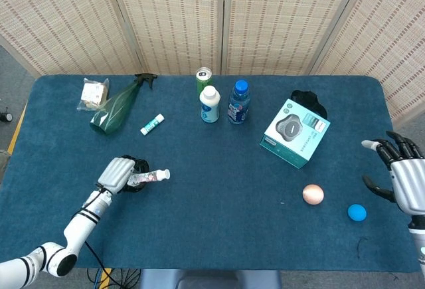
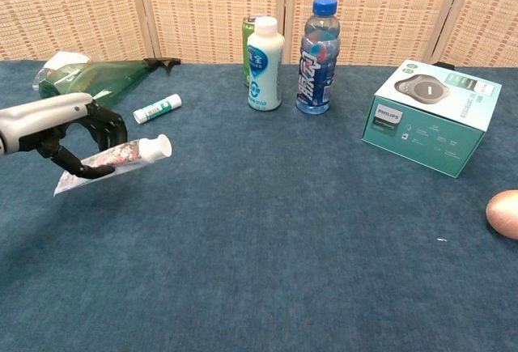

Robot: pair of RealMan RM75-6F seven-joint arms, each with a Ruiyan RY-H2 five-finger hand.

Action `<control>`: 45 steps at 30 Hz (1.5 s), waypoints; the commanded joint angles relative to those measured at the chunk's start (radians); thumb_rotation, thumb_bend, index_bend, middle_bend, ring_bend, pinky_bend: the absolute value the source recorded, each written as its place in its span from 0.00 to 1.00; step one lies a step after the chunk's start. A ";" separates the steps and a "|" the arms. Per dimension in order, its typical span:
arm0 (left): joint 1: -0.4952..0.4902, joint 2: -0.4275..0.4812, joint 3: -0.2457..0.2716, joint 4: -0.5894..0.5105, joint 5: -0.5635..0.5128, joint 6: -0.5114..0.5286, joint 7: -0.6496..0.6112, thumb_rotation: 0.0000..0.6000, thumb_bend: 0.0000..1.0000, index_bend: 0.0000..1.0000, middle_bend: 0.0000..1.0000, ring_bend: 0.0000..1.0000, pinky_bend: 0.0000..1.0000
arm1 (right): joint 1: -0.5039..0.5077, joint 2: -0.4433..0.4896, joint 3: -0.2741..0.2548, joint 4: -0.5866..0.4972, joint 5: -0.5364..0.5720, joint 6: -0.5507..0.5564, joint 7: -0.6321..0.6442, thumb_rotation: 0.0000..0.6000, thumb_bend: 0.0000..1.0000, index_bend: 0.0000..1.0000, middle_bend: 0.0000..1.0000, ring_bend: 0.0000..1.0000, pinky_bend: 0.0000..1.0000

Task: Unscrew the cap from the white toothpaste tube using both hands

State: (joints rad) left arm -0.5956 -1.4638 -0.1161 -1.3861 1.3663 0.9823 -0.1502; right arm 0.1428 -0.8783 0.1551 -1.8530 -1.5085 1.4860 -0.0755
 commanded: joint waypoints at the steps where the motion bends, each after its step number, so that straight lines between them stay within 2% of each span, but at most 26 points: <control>1: -0.008 0.074 -0.023 -0.081 0.036 -0.004 -0.140 1.00 0.39 0.59 0.62 0.43 0.29 | 0.045 0.005 0.008 -0.018 -0.064 -0.029 0.030 1.00 0.15 0.31 0.34 0.13 0.20; 9: -0.061 0.166 -0.038 -0.178 0.088 -0.071 -0.336 1.00 0.40 0.59 0.62 0.44 0.29 | 0.182 -0.027 0.020 -0.027 -0.188 -0.150 0.065 1.00 0.16 0.31 0.35 0.13 0.20; 21: -0.153 0.192 -0.032 -0.198 0.173 -0.135 -0.550 1.00 0.40 0.60 0.63 0.44 0.29 | 0.377 -0.133 0.042 -0.005 -0.308 -0.285 0.060 1.00 0.16 0.34 0.35 0.13 0.20; 24: -0.174 0.200 -0.023 -0.195 0.196 -0.146 -0.603 1.00 0.40 0.60 0.63 0.44 0.29 | 0.411 -0.165 0.042 0.014 -0.333 -0.304 0.019 1.00 0.12 0.36 0.36 0.13 0.20; 31: -0.222 0.214 0.000 -0.197 0.243 -0.161 -0.708 1.00 0.40 0.60 0.63 0.44 0.29 | 0.477 -0.228 0.048 0.044 -0.344 -0.345 -0.044 1.00 0.10 0.37 0.36 0.13 0.20; 45: -0.320 0.203 0.036 -0.157 0.290 -0.182 -0.871 1.00 0.40 0.60 0.63 0.44 0.29 | 0.587 -0.360 0.047 0.121 -0.352 -0.383 -0.094 1.00 0.15 0.37 0.36 0.13 0.20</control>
State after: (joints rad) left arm -0.9074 -1.2597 -0.0848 -1.5495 1.6534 0.8027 -1.0120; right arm 0.7221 -1.2297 0.2031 -1.7391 -1.8600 1.1056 -0.1645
